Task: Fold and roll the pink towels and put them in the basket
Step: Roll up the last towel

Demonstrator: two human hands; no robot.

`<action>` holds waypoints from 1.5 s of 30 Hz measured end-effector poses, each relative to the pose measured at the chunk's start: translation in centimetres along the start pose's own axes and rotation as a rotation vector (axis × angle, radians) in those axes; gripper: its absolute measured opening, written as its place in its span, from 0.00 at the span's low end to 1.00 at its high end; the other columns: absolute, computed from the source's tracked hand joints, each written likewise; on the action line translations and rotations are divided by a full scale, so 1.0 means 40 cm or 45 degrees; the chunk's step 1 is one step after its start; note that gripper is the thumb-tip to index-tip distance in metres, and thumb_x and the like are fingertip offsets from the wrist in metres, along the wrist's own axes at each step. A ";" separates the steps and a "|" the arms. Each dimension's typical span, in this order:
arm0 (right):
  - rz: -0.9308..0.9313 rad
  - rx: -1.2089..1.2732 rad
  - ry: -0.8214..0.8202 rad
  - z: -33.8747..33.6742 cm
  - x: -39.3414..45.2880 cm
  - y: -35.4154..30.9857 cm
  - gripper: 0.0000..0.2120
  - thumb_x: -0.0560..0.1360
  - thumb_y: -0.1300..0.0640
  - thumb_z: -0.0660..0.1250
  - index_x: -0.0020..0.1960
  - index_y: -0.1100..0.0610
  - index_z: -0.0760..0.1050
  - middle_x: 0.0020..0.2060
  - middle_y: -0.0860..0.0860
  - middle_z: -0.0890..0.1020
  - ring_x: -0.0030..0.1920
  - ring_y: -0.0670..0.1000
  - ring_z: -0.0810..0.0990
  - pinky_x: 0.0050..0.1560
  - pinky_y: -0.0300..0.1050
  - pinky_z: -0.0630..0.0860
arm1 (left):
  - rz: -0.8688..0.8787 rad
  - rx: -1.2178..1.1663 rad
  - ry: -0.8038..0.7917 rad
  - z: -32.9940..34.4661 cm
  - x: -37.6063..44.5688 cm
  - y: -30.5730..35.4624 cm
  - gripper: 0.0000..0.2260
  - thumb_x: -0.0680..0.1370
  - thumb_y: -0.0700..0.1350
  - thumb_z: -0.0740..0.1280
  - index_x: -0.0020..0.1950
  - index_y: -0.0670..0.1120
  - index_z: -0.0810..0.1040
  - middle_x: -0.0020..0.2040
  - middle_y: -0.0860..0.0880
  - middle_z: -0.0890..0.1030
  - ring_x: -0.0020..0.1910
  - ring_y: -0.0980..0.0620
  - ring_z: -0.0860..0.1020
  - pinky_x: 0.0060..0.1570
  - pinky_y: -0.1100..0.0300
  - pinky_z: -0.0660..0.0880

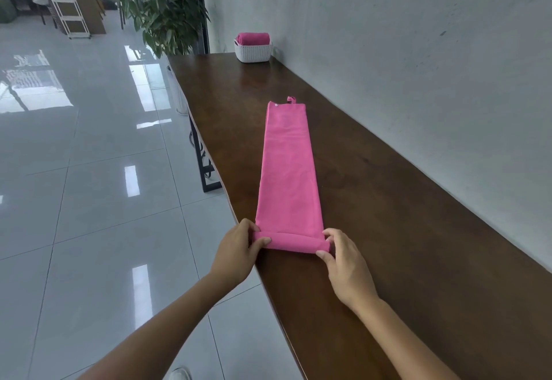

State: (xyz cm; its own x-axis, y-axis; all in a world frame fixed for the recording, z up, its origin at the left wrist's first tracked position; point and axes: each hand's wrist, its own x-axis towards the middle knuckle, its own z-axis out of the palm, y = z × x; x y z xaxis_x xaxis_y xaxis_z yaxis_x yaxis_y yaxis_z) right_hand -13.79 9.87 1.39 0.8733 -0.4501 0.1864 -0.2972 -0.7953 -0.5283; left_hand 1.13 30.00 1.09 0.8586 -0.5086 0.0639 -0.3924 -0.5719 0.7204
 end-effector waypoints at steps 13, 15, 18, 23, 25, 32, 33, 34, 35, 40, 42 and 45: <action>0.334 0.178 -0.408 -0.059 0.031 -0.015 0.05 0.82 0.47 0.62 0.51 0.48 0.71 0.43 0.46 0.78 0.44 0.46 0.78 0.41 0.42 0.72 | 0.274 0.154 0.215 -0.005 -0.031 0.016 0.08 0.79 0.51 0.69 0.44 0.48 0.75 0.44 0.53 0.75 0.41 0.55 0.74 0.40 0.60 0.75; 0.395 0.218 -0.439 -0.064 0.044 -0.016 0.06 0.81 0.47 0.62 0.51 0.49 0.73 0.44 0.47 0.79 0.45 0.47 0.79 0.44 0.43 0.73 | 0.573 0.315 0.275 0.016 -0.041 -0.014 0.09 0.82 0.49 0.63 0.46 0.47 0.77 0.45 0.52 0.76 0.41 0.52 0.73 0.40 0.53 0.77; 0.458 0.237 -0.406 -0.061 0.058 -0.019 0.07 0.81 0.46 0.62 0.50 0.49 0.73 0.44 0.47 0.80 0.45 0.48 0.79 0.47 0.46 0.75 | 0.762 0.436 0.278 0.018 -0.050 -0.046 0.14 0.82 0.53 0.62 0.55 0.46 0.81 0.52 0.50 0.80 0.50 0.50 0.77 0.48 0.55 0.80; 0.483 0.078 -0.148 -0.042 0.065 -0.040 0.10 0.80 0.42 0.63 0.49 0.49 0.71 0.42 0.46 0.80 0.41 0.47 0.79 0.34 0.43 0.70 | 0.724 0.484 0.195 0.009 -0.024 -0.037 0.17 0.81 0.53 0.59 0.59 0.44 0.81 0.54 0.48 0.81 0.54 0.47 0.76 0.52 0.55 0.79; 0.333 -0.046 0.061 -0.028 0.052 -0.044 0.11 0.80 0.43 0.64 0.47 0.50 0.72 0.42 0.45 0.78 0.41 0.47 0.77 0.31 0.38 0.66 | 0.612 0.369 0.151 0.006 -0.012 -0.026 0.17 0.81 0.54 0.60 0.58 0.44 0.80 0.53 0.49 0.80 0.52 0.48 0.76 0.52 0.55 0.77; -0.018 -0.075 0.014 -0.005 -0.004 -0.006 0.22 0.78 0.40 0.63 0.64 0.52 0.78 0.56 0.45 0.78 0.58 0.46 0.76 0.55 0.39 0.73 | 0.359 0.223 0.003 -0.018 0.009 -0.011 0.10 0.81 0.50 0.65 0.60 0.47 0.78 0.50 0.52 0.77 0.45 0.55 0.72 0.45 0.65 0.68; -0.029 -0.086 -0.026 -0.005 -0.013 0.001 0.22 0.78 0.42 0.66 0.67 0.52 0.76 0.59 0.44 0.77 0.60 0.44 0.74 0.57 0.38 0.73 | 0.333 0.215 -0.021 -0.023 0.012 -0.011 0.10 0.81 0.50 0.65 0.59 0.47 0.78 0.49 0.53 0.77 0.45 0.54 0.73 0.43 0.67 0.66; -0.044 -0.089 -0.047 -0.006 -0.021 0.005 0.22 0.78 0.44 0.67 0.69 0.52 0.75 0.60 0.43 0.76 0.61 0.43 0.73 0.58 0.37 0.72 | 0.308 0.211 -0.047 -0.029 0.013 -0.009 0.10 0.81 0.51 0.65 0.58 0.47 0.78 0.48 0.53 0.77 0.44 0.54 0.73 0.41 0.68 0.66; -0.056 -0.089 -0.056 -0.008 -0.028 0.007 0.21 0.79 0.45 0.67 0.69 0.52 0.74 0.60 0.43 0.75 0.61 0.42 0.72 0.58 0.35 0.71 | 0.283 0.215 -0.075 -0.034 0.013 -0.007 0.09 0.81 0.51 0.65 0.57 0.48 0.78 0.47 0.53 0.77 0.44 0.53 0.74 0.40 0.69 0.66; -0.043 -0.015 -0.110 -0.020 -0.047 -0.005 0.13 0.81 0.46 0.63 0.63 0.50 0.76 0.55 0.40 0.71 0.53 0.40 0.74 0.46 0.28 0.68 | 0.066 0.178 -0.291 -0.051 0.002 -0.007 0.11 0.82 0.56 0.63 0.53 0.49 0.76 0.46 0.51 0.79 0.44 0.51 0.77 0.43 0.57 0.76; -0.035 0.003 -0.177 -0.027 -0.046 -0.012 0.13 0.81 0.44 0.61 0.61 0.49 0.75 0.53 0.40 0.72 0.50 0.39 0.74 0.44 0.29 0.68 | -0.008 0.126 -0.357 -0.057 0.001 -0.006 0.10 0.82 0.56 0.63 0.54 0.50 0.76 0.48 0.52 0.79 0.46 0.51 0.78 0.45 0.58 0.76; 0.005 0.033 -0.221 -0.033 -0.031 -0.022 0.10 0.81 0.43 0.61 0.57 0.47 0.71 0.51 0.41 0.73 0.49 0.39 0.74 0.41 0.31 0.69 | -0.058 0.076 -0.303 -0.057 -0.003 0.006 0.08 0.82 0.54 0.64 0.55 0.51 0.74 0.51 0.52 0.78 0.48 0.51 0.78 0.42 0.62 0.74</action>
State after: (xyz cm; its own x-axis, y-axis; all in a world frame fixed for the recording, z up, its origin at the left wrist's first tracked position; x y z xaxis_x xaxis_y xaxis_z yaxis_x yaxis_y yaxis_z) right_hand -15.13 10.57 2.72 0.9264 -0.3744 0.0396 -0.2926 -0.7822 -0.5500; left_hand 1.69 31.38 2.82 0.7767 -0.6148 -0.1371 -0.3801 -0.6310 0.6763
